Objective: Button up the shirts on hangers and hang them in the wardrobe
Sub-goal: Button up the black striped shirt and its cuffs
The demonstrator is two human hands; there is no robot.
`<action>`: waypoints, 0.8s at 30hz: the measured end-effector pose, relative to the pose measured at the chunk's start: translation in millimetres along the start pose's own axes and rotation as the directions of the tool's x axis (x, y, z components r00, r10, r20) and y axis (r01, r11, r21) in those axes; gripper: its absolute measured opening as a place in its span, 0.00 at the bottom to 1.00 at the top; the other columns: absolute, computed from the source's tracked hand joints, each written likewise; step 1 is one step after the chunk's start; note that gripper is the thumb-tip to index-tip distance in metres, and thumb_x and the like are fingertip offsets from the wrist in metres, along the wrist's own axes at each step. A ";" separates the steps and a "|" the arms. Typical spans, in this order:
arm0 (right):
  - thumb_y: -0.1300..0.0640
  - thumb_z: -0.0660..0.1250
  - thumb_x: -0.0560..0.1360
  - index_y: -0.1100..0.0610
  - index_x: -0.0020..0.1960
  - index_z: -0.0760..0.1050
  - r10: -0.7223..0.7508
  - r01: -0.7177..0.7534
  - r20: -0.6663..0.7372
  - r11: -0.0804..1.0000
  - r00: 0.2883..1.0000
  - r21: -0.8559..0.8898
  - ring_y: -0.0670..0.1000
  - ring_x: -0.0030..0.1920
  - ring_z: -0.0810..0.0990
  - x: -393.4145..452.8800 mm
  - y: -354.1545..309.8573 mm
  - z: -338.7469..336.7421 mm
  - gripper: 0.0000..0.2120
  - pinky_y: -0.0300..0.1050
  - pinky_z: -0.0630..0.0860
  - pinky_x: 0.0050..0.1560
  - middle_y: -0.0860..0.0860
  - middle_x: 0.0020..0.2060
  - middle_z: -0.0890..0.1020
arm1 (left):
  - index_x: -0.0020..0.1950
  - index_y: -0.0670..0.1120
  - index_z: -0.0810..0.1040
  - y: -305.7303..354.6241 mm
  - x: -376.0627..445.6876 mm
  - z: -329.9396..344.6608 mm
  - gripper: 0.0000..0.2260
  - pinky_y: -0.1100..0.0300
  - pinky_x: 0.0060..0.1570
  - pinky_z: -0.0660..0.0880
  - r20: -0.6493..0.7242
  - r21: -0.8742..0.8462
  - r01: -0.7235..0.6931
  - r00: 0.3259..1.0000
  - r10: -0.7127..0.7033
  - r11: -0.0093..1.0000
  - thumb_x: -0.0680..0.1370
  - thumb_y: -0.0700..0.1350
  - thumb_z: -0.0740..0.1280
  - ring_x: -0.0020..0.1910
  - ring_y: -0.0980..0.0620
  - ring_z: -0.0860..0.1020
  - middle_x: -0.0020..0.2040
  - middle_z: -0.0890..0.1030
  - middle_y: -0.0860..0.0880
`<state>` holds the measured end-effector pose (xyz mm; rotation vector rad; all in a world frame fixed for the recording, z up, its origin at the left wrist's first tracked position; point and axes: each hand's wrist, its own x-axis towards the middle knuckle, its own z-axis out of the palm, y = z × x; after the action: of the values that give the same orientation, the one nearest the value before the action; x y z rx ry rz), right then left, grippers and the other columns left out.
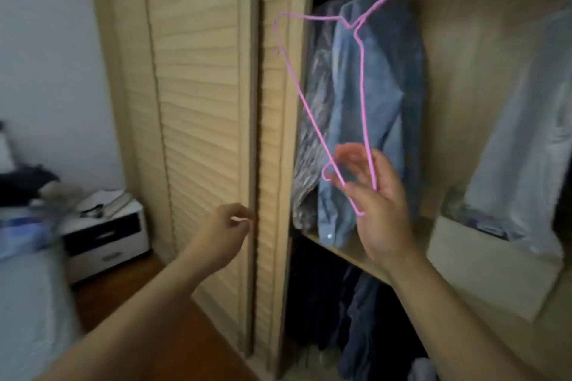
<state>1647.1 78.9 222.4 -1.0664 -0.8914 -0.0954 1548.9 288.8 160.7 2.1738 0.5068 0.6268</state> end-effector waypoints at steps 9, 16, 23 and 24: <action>0.64 0.66 0.75 0.59 0.59 0.76 0.747 -0.833 0.369 0.488 0.553 0.262 0.60 0.48 0.85 -235.6 147.3 214.4 0.13 0.50 0.84 0.52 0.60 0.48 0.85 | 0.55 0.50 0.82 -266.9 -285.4 -139.4 0.07 0.66 0.31 0.73 -0.023 0.094 0.613 0.789 -0.614 0.784 0.82 0.42 0.65 0.34 0.58 0.78 0.44 0.79 0.55; 0.70 0.59 0.81 0.70 0.65 0.71 0.954 -0.998 0.298 -0.038 -0.022 0.050 0.60 0.45 0.87 -464.7 239.9 323.4 0.13 0.47 0.85 0.42 0.66 0.57 0.78 | 0.51 0.46 0.80 -389.0 -561.9 -220.8 0.04 0.59 0.39 0.75 -0.283 -0.093 0.974 0.174 -0.943 0.208 0.79 0.39 0.68 0.36 0.52 0.76 0.46 0.83 0.43; 0.66 0.64 0.80 0.61 0.75 0.66 0.962 -0.992 0.245 -0.126 -0.123 -0.002 0.56 0.61 0.81 -488.5 298.1 396.8 0.24 0.43 0.84 0.50 0.59 0.69 0.75 | 0.57 0.39 0.83 -417.9 -608.6 -236.7 0.08 0.53 0.56 0.73 -0.374 -0.289 0.948 0.015 -0.927 0.131 0.79 0.37 0.69 0.55 0.42 0.81 0.53 0.83 0.40; 0.64 0.63 0.82 0.61 0.75 0.66 0.977 -0.984 0.150 -0.139 -0.154 -0.110 0.52 0.57 0.80 -489.9 308.4 397.2 0.22 0.37 0.82 0.47 0.56 0.70 0.73 | 0.56 0.39 0.83 -417.7 -609.9 -233.7 0.08 0.52 0.56 0.73 -0.366 -0.331 0.936 -0.012 -0.931 0.118 0.78 0.37 0.69 0.55 0.41 0.81 0.53 0.84 0.40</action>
<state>1236.3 386.5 -256.8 -1.4889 0.0797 1.4559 864.9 345.8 -199.7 1.0417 2.0709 0.3219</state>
